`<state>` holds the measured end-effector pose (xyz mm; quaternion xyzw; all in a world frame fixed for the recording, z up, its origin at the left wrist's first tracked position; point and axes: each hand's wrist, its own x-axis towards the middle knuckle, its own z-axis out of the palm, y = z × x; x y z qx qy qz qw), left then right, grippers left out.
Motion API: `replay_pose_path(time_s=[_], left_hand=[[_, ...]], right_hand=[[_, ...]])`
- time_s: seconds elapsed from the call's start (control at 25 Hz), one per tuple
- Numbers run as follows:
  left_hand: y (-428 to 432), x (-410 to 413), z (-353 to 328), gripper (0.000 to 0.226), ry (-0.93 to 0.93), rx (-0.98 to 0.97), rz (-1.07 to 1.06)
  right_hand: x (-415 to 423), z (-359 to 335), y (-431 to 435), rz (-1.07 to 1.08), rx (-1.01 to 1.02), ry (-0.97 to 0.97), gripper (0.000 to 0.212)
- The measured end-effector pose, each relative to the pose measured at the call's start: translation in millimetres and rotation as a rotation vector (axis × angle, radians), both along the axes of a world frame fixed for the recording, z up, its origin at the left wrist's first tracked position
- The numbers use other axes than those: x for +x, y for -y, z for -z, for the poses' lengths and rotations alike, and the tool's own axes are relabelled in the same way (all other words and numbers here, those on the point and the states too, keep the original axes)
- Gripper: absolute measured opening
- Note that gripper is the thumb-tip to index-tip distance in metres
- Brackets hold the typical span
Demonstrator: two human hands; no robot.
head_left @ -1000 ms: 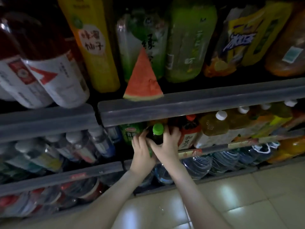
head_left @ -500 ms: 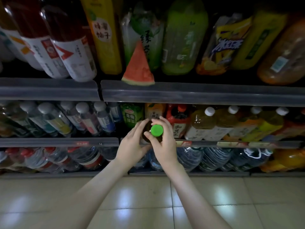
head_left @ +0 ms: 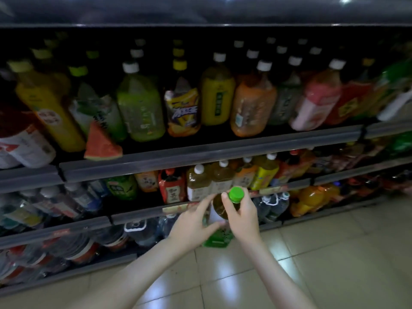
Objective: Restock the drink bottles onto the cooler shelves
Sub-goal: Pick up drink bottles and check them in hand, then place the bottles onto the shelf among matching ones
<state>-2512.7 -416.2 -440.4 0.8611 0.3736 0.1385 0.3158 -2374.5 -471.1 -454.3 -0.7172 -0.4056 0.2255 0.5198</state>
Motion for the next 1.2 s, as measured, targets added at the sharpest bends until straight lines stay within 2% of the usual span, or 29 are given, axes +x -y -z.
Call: replay_pose_path(time_s=[0.16, 0.24, 0.4, 0.64, 0.8, 0.92, 1.04, 1.12, 1.2], left_hand=[[21, 83, 8, 0.045, 0.117, -0.080, 0.014], [30, 120, 23, 0.041, 0.076, -0.056, -0.059], [14, 160, 61, 0.042, -0.025, 0.109, -0.214], [-53, 203, 104, 0.057, 0.132, 0.321, -0.244], [-85, 242, 123, 0.057, 0.254, 0.301, -0.194], [-101, 265, 138, 0.060, 0.278, 0.272, -0.309], [-95, 279, 153, 0.053, 0.303, 0.533, -0.426], [-85, 279, 168, 0.044, 0.465, 0.683, -0.395], [-78, 273, 182, 0.039, 0.590, 0.715, -0.318]], right_hand=[[91, -11, 38, 0.028, 0.001, 0.032, 0.013], [136, -11, 56, 0.023, -0.011, 0.062, 0.014], [192, 12, 65, -0.032, -0.015, 0.104, 0.012], [211, 81, 23, -0.002, 0.117, 0.142, 0.005], [218, 115, 2, 0.013, 0.253, 0.155, 0.007], [229, 134, -4, 0.012, 0.347, 0.217, 0.007], [239, 151, -1, 0.017, 0.408, 0.284, 0.008], [245, 163, 3, 0.026, 0.442, 0.320, 0.011], [249, 170, 6, 0.034, 0.471, 0.329, 0.012]])
